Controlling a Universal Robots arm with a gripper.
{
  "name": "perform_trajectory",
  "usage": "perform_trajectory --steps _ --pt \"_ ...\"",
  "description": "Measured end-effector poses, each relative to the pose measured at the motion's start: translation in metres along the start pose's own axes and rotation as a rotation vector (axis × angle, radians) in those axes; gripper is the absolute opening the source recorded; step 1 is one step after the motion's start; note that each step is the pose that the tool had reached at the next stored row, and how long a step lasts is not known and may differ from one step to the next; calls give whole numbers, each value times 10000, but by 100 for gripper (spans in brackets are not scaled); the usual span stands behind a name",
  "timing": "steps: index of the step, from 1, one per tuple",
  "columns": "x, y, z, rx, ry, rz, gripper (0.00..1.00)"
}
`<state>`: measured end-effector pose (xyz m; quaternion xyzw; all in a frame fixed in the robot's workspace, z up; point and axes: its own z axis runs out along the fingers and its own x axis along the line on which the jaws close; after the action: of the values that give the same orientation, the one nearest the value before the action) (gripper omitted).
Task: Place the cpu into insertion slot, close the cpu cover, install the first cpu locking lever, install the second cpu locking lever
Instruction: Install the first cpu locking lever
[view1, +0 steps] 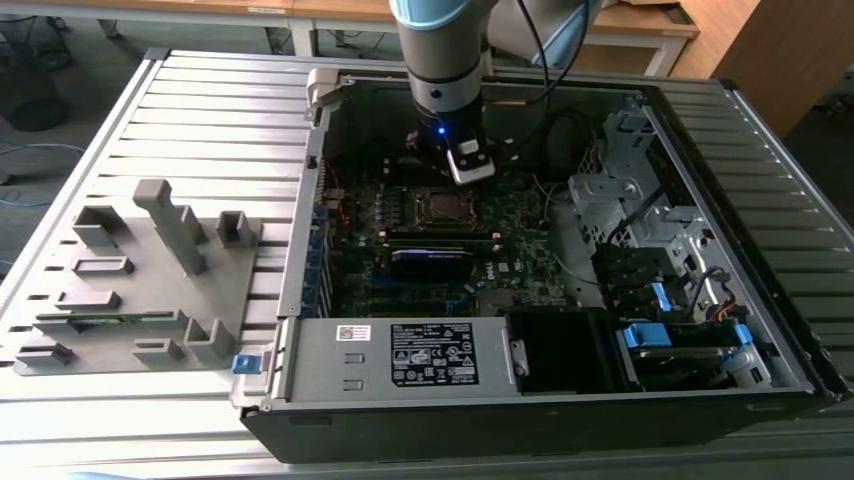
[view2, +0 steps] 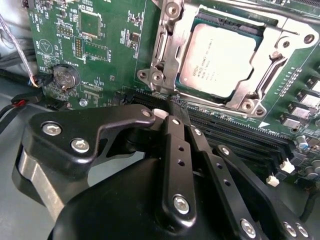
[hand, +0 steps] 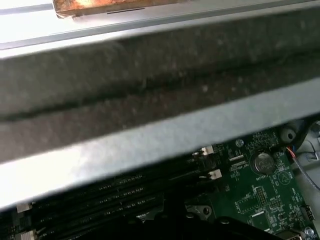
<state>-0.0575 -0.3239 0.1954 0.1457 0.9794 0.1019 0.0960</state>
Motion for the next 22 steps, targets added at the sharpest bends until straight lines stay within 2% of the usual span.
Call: perform_trajectory --steps 8,22 --pt "-2 -30 25 -25 -73 -12 10" --pt "-4 -18 6 -31 -77 5 10"
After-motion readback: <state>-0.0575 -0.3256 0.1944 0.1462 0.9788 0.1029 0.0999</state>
